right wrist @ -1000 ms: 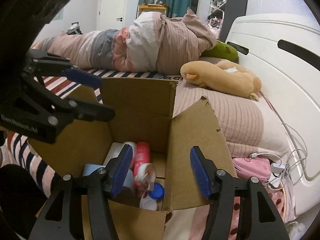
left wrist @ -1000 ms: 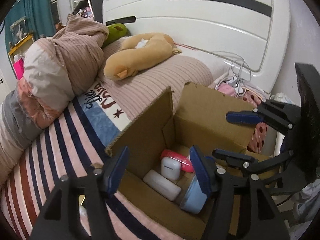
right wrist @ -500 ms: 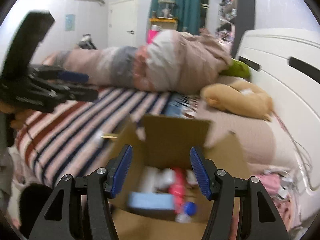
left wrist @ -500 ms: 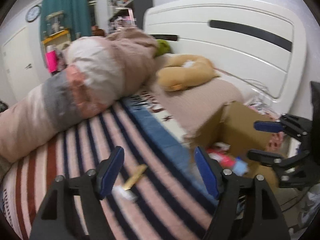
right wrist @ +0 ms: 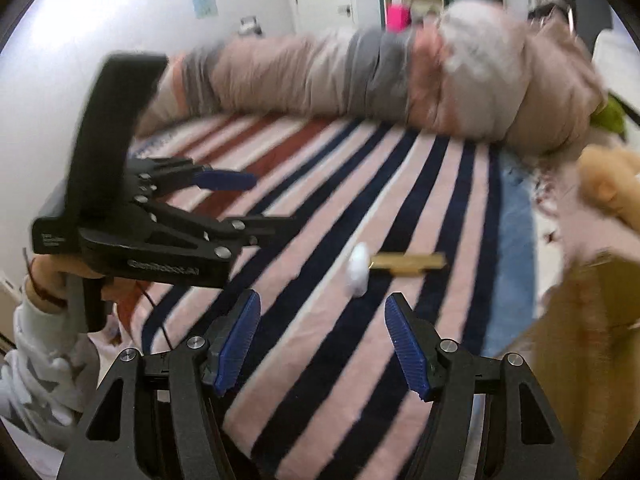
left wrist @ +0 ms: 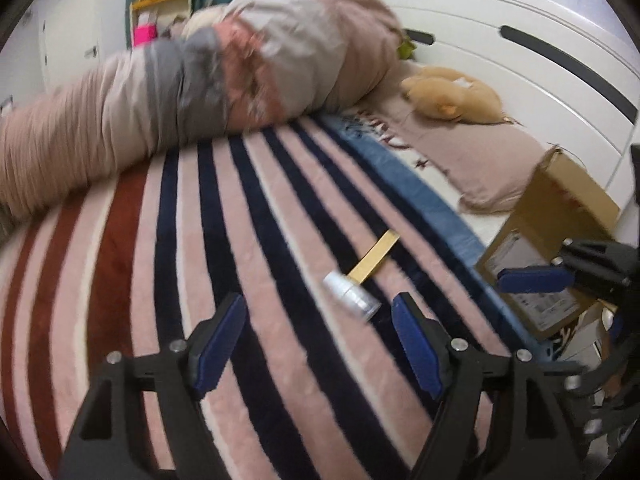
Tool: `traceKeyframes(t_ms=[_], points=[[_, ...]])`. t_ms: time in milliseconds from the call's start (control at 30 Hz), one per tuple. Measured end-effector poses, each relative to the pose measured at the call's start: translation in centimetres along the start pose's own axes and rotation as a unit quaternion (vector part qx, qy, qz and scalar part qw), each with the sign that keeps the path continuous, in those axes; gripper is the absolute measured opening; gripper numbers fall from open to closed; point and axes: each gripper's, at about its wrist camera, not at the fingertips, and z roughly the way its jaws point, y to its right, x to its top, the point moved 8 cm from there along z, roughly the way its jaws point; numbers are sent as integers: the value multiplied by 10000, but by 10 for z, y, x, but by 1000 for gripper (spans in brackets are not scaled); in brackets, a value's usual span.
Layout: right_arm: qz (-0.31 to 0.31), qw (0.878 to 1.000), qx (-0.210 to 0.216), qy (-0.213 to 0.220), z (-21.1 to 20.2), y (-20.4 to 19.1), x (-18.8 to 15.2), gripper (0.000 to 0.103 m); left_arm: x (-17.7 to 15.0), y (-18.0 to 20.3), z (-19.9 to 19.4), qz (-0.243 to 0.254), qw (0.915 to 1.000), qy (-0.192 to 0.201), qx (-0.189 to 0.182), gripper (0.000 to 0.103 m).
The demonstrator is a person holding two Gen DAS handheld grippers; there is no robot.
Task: Organize rigid objects
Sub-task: 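Grasp the small white bottle with the left gripper while the right grasps the gold bar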
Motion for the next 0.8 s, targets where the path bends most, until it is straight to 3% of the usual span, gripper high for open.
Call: traceKeyframes(t_ms=[167, 333, 400, 533, 600, 633, 667, 800], points=[[336, 9981, -336, -381, 63, 25, -8, 62, -14, -10, 41, -322, 9986, -222, -347, 73], [1090, 9890, -944, -323, 86, 81, -8, 62, -20, 0, 81, -352, 9966, -446, -599, 72], [1356, 9852, -1001, -311, 93, 96, -6, 62, -21, 8, 95, -351, 9949, -558, -770, 67], [2033, 9769, -637, -135, 99, 119, -4, 62, -22, 29, 112, -270, 9925, -619, -1016, 61], [2167, 9750, -484, -95, 102, 121, -2, 62, -20, 33, 118, -267, 9936, -611, -912, 55], [2156, 9755, -436, -95, 104, 120, -1, 62, -19, 32, 121, -281, 9944, -617, -806, 43], [2189, 9752, -325, -87, 106, 118, 1, 62, -19, 29, 122, -306, 9950, -623, -722, 40], [2311, 9727, -165, -99, 116, 122, 9, 62, -21, 18, 114, -275, 9969, -542, -503, 40]])
